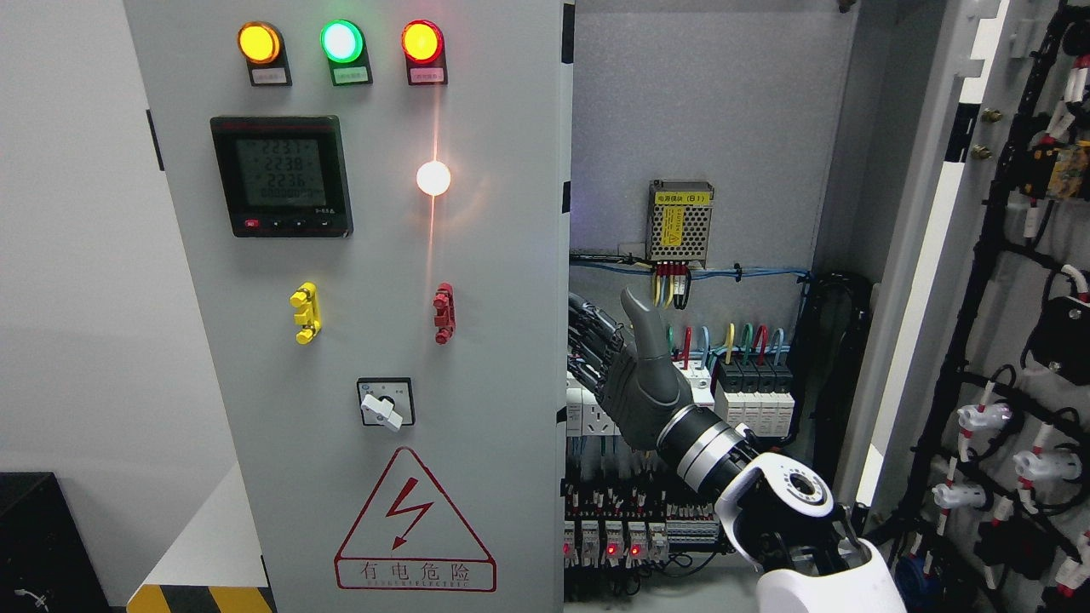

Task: Open door with both hands
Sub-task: 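Hold the right hand against the light panel's inner edge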

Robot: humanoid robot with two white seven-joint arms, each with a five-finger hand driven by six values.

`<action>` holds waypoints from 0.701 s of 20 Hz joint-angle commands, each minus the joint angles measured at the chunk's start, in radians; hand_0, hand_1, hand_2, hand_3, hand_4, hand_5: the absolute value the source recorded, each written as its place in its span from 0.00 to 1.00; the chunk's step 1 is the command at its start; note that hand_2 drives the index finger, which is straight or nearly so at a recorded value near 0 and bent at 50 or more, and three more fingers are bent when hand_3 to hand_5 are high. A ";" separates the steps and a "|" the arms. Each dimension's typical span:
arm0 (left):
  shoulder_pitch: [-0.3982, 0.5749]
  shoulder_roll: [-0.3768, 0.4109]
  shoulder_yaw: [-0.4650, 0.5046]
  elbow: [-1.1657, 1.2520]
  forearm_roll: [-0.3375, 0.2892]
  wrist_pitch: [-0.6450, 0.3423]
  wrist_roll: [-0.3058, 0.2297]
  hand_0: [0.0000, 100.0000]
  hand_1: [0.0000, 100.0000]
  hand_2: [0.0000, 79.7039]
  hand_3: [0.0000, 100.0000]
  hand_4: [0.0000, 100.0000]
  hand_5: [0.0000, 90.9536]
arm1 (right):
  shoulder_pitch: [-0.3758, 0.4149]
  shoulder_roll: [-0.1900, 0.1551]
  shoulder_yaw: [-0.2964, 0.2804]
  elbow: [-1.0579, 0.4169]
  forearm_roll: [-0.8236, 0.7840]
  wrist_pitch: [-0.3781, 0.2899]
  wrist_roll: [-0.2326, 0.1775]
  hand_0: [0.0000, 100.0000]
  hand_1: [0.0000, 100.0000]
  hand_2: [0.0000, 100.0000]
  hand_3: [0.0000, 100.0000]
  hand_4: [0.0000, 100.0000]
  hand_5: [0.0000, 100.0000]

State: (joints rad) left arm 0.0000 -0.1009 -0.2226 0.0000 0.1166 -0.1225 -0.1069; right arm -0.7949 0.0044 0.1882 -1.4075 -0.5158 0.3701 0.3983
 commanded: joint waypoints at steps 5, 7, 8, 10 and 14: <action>0.020 0.000 0.000 0.006 0.000 0.000 0.000 0.00 0.00 0.00 0.00 0.00 0.00 | -0.027 -0.015 -0.004 0.070 -0.001 0.003 0.077 0.00 0.00 0.00 0.00 0.00 0.00; 0.020 0.000 0.000 0.006 0.000 0.000 0.000 0.00 0.00 0.00 0.00 0.00 0.00 | -0.032 -0.015 -0.010 0.087 -0.001 0.006 0.120 0.00 0.00 0.00 0.00 0.00 0.00; 0.020 0.000 0.000 0.006 0.000 0.000 0.000 0.00 0.00 0.00 0.00 0.00 0.00 | -0.036 -0.015 -0.015 0.097 -0.001 0.007 0.126 0.00 0.00 0.00 0.00 0.00 0.00; 0.020 0.000 0.000 0.006 0.000 0.000 0.000 0.00 0.00 0.00 0.00 0.00 0.00 | -0.043 -0.015 -0.019 0.119 -0.001 0.009 0.128 0.00 0.00 0.00 0.00 0.00 0.00; 0.020 0.000 0.000 0.006 0.000 0.000 0.000 0.00 0.00 0.00 0.00 0.00 0.00 | -0.064 -0.014 -0.026 0.145 -0.003 0.009 0.132 0.00 0.00 0.00 0.00 0.00 0.00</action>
State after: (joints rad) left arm 0.0000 -0.1011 -0.2225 0.0000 0.1166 -0.1225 -0.1069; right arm -0.8358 0.0013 0.1750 -1.3323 -0.5177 0.3788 0.5275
